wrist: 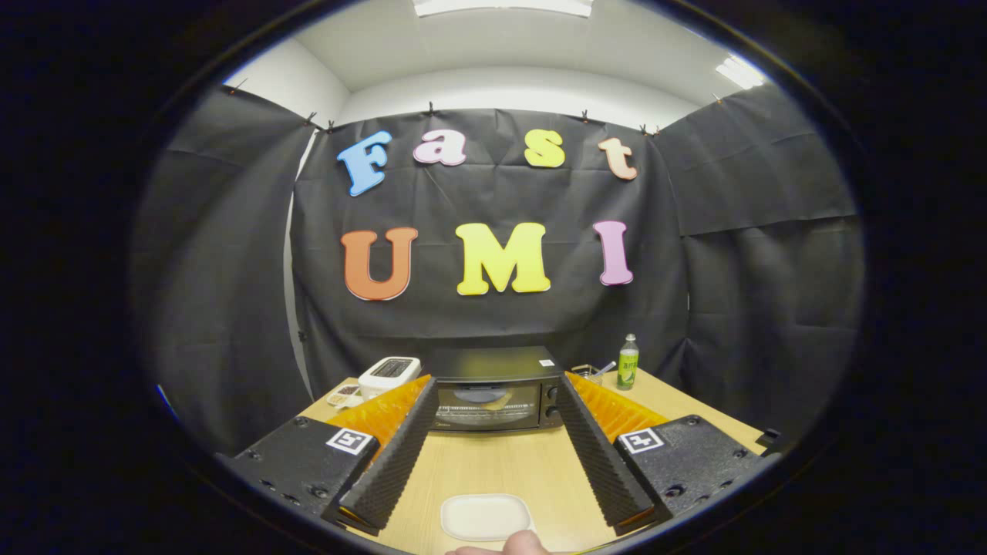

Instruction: Open the toaster oven, put the food inside, and close the toaster oven door.

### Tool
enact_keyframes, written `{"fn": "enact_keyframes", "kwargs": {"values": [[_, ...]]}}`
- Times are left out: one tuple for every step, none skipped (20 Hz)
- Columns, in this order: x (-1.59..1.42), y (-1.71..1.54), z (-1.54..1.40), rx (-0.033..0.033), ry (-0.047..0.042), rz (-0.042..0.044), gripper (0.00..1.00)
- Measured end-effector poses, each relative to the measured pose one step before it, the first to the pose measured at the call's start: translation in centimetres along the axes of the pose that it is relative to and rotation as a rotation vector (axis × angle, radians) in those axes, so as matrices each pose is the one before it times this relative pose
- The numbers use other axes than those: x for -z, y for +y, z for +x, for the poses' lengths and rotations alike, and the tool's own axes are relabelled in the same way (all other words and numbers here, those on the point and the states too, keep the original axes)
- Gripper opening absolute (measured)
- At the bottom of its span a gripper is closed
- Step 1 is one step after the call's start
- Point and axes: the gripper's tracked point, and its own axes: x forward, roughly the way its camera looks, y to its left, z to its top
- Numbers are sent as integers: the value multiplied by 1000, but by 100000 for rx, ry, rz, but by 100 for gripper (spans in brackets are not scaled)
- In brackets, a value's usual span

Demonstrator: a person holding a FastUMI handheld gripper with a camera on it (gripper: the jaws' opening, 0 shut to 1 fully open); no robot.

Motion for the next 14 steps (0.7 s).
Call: {"fn": "enact_keyframes", "kwargs": {"values": [[-50, -206, -11, 390, -558, -49, 100], [-25, 16, -45, -81, -90, 27, 100], [169, 27, -34, -314, 268, 117, 100], [2, -44, 35, -89, 122, 226, 100], [5, 28, -54, -78, 103, -45, 100], [33, 4, 111, -70, 37, 86, 100], [124, 20, 88, -154, 178, -27, 100], [18, 76, 102, -134, 206, -118, 100], [152, 50, 40, 65, 146, 37, 100], [49, 106, -15, -263, 268, -9, 100], [161, 78, 96, -138, 214, -23, 100], [-6, 146, 65, -255, 242, -260, 100], [123, 68, -27, -89, 209, -287, 100], [-20, 80, -40, -127, 64, -154, 100]]}}
